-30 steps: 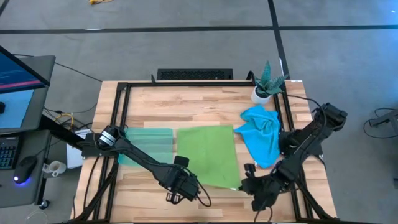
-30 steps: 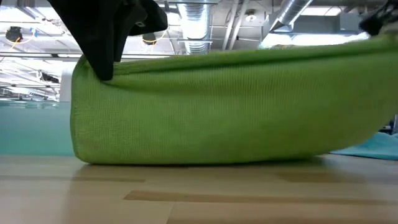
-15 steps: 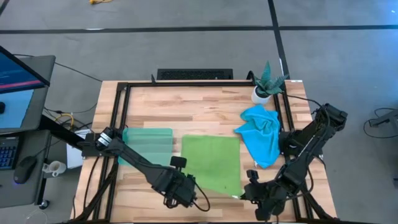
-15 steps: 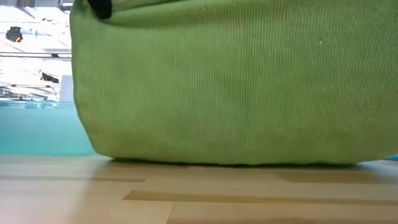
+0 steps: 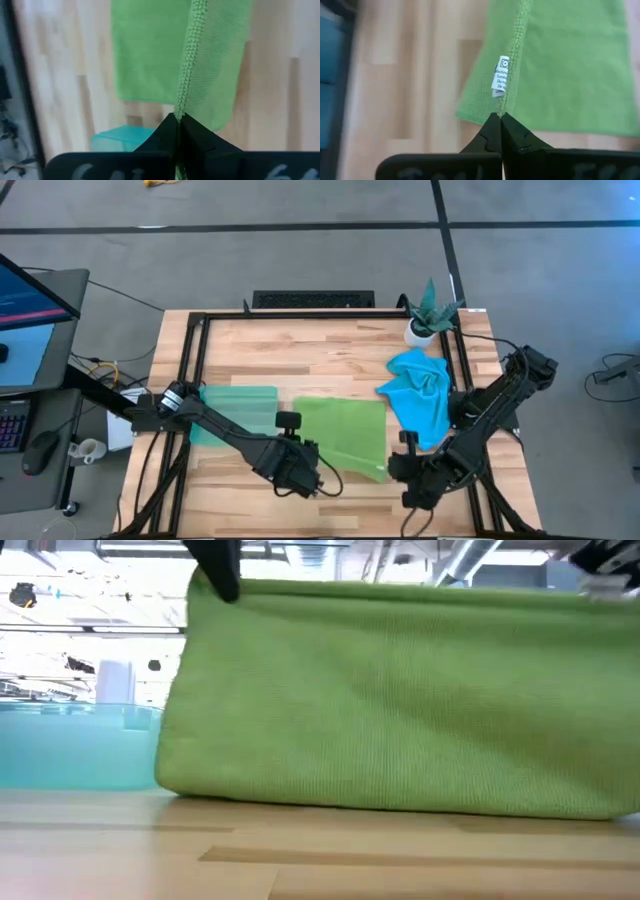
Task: Roll microfiber towels into tight, uniform cylinder then place into a basket
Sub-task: Fold the green towel
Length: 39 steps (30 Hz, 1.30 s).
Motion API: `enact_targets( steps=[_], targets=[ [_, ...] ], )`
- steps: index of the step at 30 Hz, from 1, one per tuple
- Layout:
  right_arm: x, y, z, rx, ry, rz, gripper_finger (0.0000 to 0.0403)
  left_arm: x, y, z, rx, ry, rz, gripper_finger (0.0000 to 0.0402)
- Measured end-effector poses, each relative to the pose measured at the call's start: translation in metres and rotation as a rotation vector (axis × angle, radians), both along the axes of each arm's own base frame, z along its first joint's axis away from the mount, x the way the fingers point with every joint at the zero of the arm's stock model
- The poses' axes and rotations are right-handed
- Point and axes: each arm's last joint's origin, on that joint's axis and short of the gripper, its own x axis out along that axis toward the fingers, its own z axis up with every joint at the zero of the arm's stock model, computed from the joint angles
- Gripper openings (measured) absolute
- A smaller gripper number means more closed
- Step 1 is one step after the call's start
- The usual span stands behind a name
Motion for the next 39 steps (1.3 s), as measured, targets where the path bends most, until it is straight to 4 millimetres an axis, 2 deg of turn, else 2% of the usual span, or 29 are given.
enact_targets(
  steps=[7,13,18,27,39],
  targets=[
    [0.009,-0.026,-0.003,-0.085,0.078,-0.104,0.0010,0.008,0.016,-0.003,-0.001,0.013,0.028,0.0000],
    [0.020,-0.045,-0.014,-0.075,0.071,-0.215,0.0004,0.010,0.032,-0.026,0.040,0.046,0.104,0.0000],
    [0.020,-0.058,-0.025,-0.075,0.098,-0.317,0.0007,0.017,0.042,-0.040,0.054,0.008,0.129,0.0000],
    [0.027,-0.070,-0.027,-0.098,0.082,-0.380,0.0003,0.024,0.057,-0.041,0.072,-0.016,0.173,0.0000],
    [0.039,-0.081,-0.051,-0.177,0.173,-0.436,0.0006,0.027,0.060,-0.041,0.067,-0.045,0.184,0.0000]
  ],
)
